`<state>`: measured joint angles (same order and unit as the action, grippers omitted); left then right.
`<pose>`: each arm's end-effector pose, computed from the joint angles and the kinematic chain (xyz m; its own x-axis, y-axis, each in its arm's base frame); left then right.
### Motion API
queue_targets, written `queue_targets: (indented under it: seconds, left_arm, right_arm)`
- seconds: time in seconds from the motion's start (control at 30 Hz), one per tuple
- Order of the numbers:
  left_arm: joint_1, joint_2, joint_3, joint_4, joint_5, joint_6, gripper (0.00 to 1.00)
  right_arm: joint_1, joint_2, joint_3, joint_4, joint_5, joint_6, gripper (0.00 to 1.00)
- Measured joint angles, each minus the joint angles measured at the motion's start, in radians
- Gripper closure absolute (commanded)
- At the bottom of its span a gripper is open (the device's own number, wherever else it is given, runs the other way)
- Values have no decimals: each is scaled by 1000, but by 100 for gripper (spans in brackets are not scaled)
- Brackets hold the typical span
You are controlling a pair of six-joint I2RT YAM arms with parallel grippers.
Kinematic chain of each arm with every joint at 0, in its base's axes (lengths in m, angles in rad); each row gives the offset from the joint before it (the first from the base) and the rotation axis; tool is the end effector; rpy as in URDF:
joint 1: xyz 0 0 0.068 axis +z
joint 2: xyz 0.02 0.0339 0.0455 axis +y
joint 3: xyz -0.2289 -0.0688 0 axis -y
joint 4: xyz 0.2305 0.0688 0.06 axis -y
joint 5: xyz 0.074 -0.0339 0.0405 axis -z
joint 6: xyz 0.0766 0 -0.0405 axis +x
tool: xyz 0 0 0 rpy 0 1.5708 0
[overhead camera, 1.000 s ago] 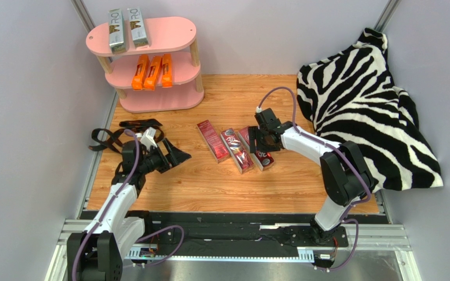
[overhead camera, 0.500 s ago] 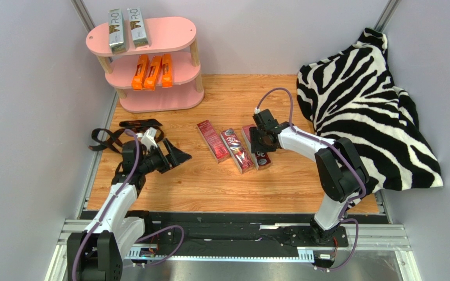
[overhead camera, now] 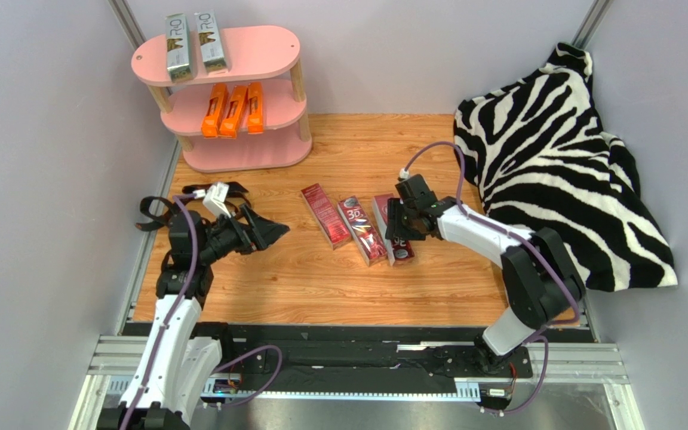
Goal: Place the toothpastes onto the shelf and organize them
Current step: Pick up the toothpaste from the center of the board.
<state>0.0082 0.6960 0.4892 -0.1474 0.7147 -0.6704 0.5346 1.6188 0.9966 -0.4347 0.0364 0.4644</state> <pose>0.2063 -0.0485 0.2259 -0.6498 -0.4746 -0.5937 0.2613 0.5940 -0.7609 0.2830 0.1643 0.1254 -0.8911 -0.0075 -0.4537 -0.1059 0.9757 0.1918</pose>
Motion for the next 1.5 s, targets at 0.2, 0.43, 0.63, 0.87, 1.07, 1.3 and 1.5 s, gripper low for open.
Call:
queue_targets:
  seconds: [0.2, 0.43, 0.63, 0.87, 1.07, 1.3, 1.5]
  left_arm:
    - [-58, -35, 119, -30, -20, 22, 1]
    - [-278, 52, 240, -65, -122, 77, 1]
    - [-505, 174, 347, -80, -255, 154, 1]
    - [-702, 304, 409, -98, -422, 236, 1]
    - [-853, 382, 438, -103, -563, 315, 1]
    - [-992, 413, 441, -36, -647, 386, 1]
    - [-1044, 512, 482, 24, -665, 411, 1]
  right_arm:
    - [1, -257, -98, 61, -10, 98, 57]
    - [1, -572, -219, 163, 10, 231, 58]
    - [1, -808, -332, 177, 62, 354, 59]
    - [1, -1045, -439, 214, 148, 534, 60]
    - [1, -1216, -586, 261, 208, 758, 61]
    - [1, -1360, -718, 275, 262, 981, 61]
    - [1, -1392, -718, 277, 275, 1049, 61]
